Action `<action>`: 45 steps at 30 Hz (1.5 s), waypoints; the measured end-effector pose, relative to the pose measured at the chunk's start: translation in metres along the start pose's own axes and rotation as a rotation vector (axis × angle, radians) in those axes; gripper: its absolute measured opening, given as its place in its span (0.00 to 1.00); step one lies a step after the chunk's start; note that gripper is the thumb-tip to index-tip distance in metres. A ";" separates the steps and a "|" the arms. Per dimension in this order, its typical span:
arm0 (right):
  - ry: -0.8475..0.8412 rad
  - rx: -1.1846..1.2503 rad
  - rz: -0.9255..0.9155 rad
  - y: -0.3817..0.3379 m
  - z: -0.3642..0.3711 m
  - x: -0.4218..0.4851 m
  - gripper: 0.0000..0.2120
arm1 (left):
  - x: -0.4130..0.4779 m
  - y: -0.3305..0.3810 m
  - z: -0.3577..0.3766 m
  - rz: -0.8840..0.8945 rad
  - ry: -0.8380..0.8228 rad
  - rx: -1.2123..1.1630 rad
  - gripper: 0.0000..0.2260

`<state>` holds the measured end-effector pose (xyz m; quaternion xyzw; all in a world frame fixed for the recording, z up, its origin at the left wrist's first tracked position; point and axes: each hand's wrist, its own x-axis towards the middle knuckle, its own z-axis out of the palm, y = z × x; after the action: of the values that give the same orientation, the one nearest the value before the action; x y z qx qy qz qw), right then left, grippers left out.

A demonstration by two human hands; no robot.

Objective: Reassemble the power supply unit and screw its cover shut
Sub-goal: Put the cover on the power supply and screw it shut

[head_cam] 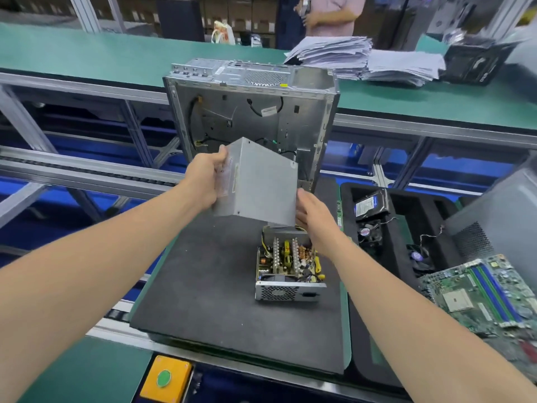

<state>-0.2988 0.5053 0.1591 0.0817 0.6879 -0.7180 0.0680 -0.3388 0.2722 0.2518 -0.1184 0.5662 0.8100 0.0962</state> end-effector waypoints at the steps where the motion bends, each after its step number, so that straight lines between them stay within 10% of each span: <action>1: -0.038 0.086 0.010 -0.005 -0.006 -0.003 0.21 | -0.003 -0.003 0.007 -0.006 -0.023 -0.028 0.16; 21: -0.051 0.100 0.200 -0.016 -0.094 -0.060 0.33 | -0.033 -0.081 0.051 -0.151 -0.090 0.334 0.28; 33: -0.068 0.076 0.291 -0.006 -0.064 -0.050 0.33 | -0.036 -0.089 0.006 -0.191 -0.046 0.156 0.29; 40: 0.042 0.257 0.262 -0.026 -0.087 -0.032 0.31 | -0.011 -0.097 -0.029 -0.202 0.061 0.512 0.11; 45: 0.070 0.246 0.276 -0.022 -0.095 -0.025 0.32 | 0.000 -0.114 -0.021 -0.302 -0.106 0.590 0.16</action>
<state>-0.2766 0.6006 0.1817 0.2077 0.5791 -0.7773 0.1315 -0.3039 0.2914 0.1429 -0.1258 0.7467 0.5927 0.2744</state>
